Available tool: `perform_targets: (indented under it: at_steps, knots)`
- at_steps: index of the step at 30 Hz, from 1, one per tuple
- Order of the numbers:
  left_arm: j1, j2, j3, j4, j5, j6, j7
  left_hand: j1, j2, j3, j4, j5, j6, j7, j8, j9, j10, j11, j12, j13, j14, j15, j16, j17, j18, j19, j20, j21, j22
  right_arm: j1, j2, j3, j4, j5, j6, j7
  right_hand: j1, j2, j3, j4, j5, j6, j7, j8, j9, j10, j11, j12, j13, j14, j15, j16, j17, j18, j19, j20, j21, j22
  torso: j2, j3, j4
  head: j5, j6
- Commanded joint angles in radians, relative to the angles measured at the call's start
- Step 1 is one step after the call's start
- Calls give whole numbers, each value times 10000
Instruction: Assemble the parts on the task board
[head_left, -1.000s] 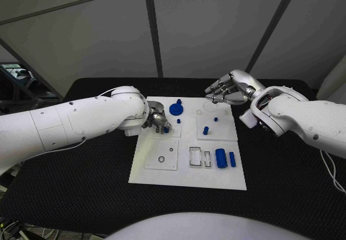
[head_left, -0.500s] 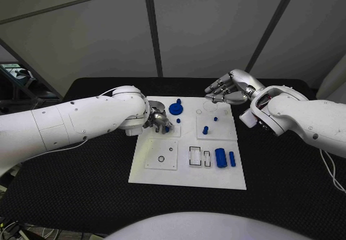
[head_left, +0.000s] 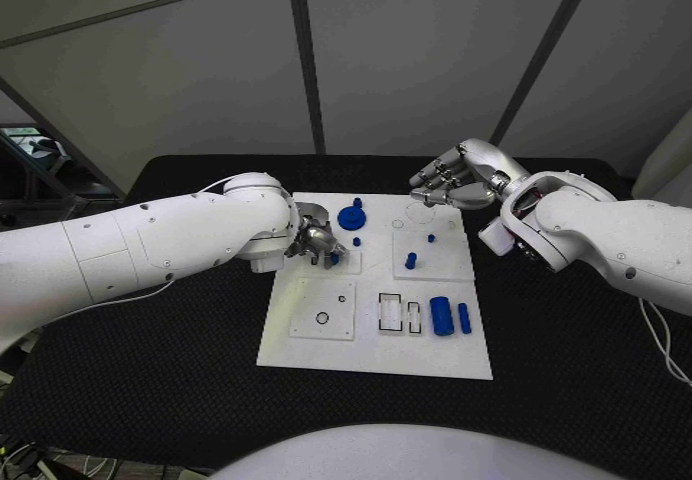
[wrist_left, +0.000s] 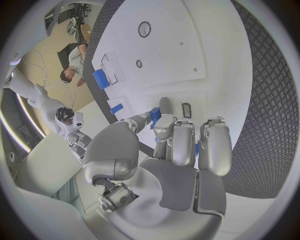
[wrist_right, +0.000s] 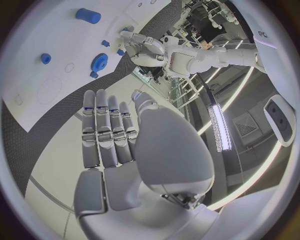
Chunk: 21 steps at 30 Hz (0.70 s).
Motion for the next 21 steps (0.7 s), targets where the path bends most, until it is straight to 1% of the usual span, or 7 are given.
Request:
perform_targets:
  at_steps: [1,6,10,11,14,18,21]
  knots:
    - [-43,-32,-44,-22,-97,193,-125,152,-16,6,-114,8,49,-35,-40,-18,47,-33,39,17,462,-73,-62,169,-307,43,-47,-6,444,16,0,6,11,-15,57,21,-123,22,-22,32,33,-32,40,-37,-13,-9,47,-61,-18,7,52,-48,-15,24,29,35,-56,-15,1,1,-2,2,-12]
    - [-39,-55,-43,10,-102,247,-127,333,-1,97,-243,72,38,-50,-44,-38,48,-47,40,30,462,-84,-65,169,-310,50,-56,0,461,15,0,6,6,-15,64,20,-123,22,-22,32,33,-32,40,-37,-13,-9,47,-61,-18,7,52,-48,-15,24,29,35,-56,-15,-6,-4,2,13,-31]
    - [-33,-107,-43,65,-104,301,-129,661,-32,407,-558,248,-2,-62,-51,-69,41,-63,26,40,463,-98,-67,172,-310,54,-72,-6,472,15,-4,6,0,-15,67,20,-123,22,-22,32,33,-32,40,-37,-13,-9,47,-61,-18,7,52,-48,-15,24,29,35,-56,-15,-9,1,5,24,-41]
    - [-31,-121,-43,75,-106,307,-129,729,-38,514,-637,382,-11,-61,-50,-76,39,-64,21,42,464,-101,-66,175,-310,55,-76,-8,474,15,-3,6,-2,-15,69,20,-123,22,-22,32,33,-32,40,-37,-13,-9,47,-61,-18,7,52,-48,-15,24,29,35,-56,-15,-12,2,7,30,-39]
    - [-22,-160,-43,96,-115,316,-130,866,-70,860,-866,1125,-25,-46,-28,-85,38,-59,-3,41,464,-102,-69,177,-311,56,-84,-15,481,15,1,5,-9,-15,73,20,-123,22,-22,32,33,-32,40,-37,-13,-9,47,-61,-18,7,52,-48,-15,24,29,35,-56,-15,-13,6,8,38,-45]
    - [-12,-193,-43,115,-120,333,-131,938,-94,1172,-1072,1541,-31,-32,16,-79,46,-53,-29,35,466,-93,-67,183,-312,60,-81,-19,493,15,7,5,-15,-15,79,18,-133,27,-21,37,40,-35,41,-36,-13,-13,49,-62,-22,5,54,-51,-18,24,30,37,-65,-21,-3,3,2,48,-49]
    - [-6,-208,-42,123,-122,364,-138,956,-89,1268,-1130,1606,-33,-31,31,-77,56,-52,-31,40,466,-92,-70,181,-311,57,-77,-26,489,14,13,5,-20,-15,82,19,-133,27,-21,37,40,-35,41,-36,-13,-13,49,-62,-22,5,54,-51,-18,24,30,37,-65,-21,-8,0,-2,63,-50]
